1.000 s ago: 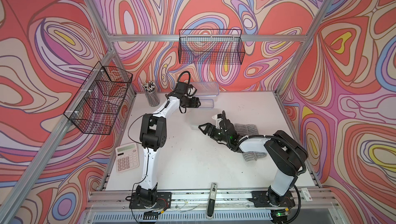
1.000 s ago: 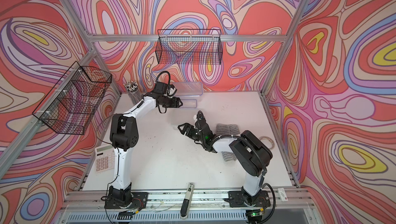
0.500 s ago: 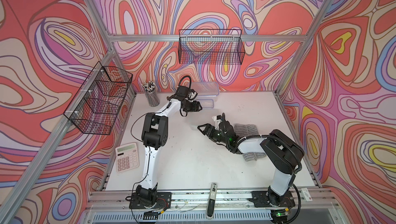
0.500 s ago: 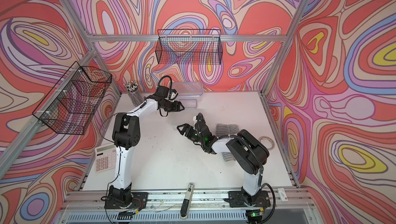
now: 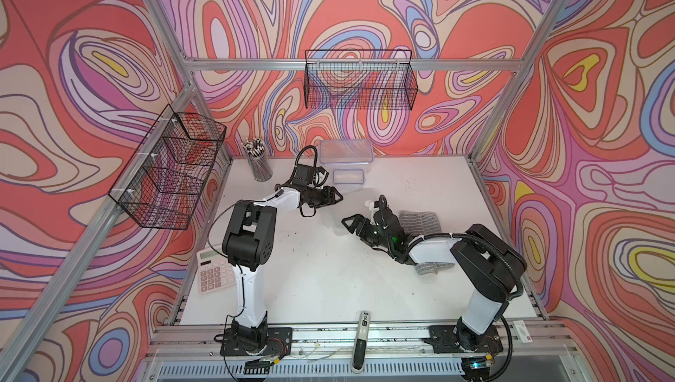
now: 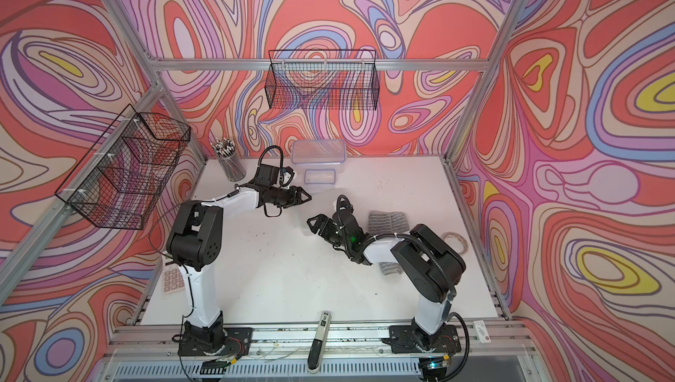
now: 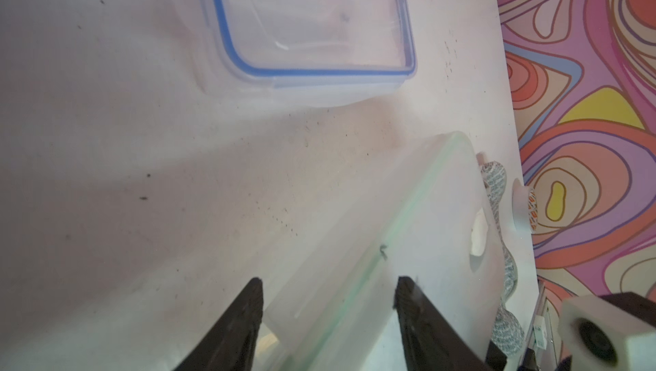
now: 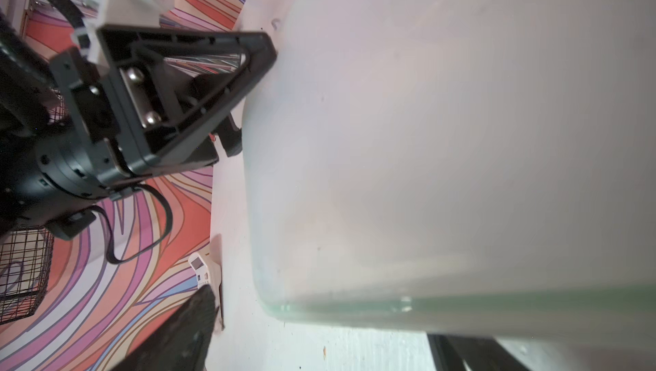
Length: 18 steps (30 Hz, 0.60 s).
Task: Wipe the insides of the lunch boxes
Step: Adjust the lunch box at the center of the board.
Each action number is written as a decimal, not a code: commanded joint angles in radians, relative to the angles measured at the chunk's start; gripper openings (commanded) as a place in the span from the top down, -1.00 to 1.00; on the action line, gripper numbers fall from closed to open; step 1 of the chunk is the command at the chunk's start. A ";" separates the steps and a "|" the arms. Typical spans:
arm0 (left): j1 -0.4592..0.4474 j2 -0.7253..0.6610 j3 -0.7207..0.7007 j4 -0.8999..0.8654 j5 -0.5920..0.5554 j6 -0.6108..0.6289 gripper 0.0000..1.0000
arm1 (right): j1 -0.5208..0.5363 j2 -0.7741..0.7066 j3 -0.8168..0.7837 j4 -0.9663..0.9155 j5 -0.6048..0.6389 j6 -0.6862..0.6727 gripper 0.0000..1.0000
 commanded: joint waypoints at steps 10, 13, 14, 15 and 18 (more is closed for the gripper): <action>-0.043 -0.159 -0.266 0.177 0.050 -0.126 -0.20 | -0.030 -0.152 0.002 -0.272 0.150 -0.063 -0.89; -0.058 -0.196 -0.314 0.207 0.052 -0.153 -0.19 | -0.047 -0.164 -0.006 -0.295 0.157 -0.065 -0.90; -0.062 -0.208 -0.331 0.222 0.055 -0.163 -0.19 | -0.054 -0.168 -0.006 -0.305 0.157 -0.066 -0.91; -0.065 -0.220 -0.348 0.237 0.055 -0.173 -0.19 | -0.062 -0.174 -0.007 -0.311 0.157 -0.072 -0.91; -0.073 -0.252 -0.387 0.259 0.057 -0.196 -0.18 | -0.078 -0.191 -0.009 -0.317 0.163 -0.093 -0.91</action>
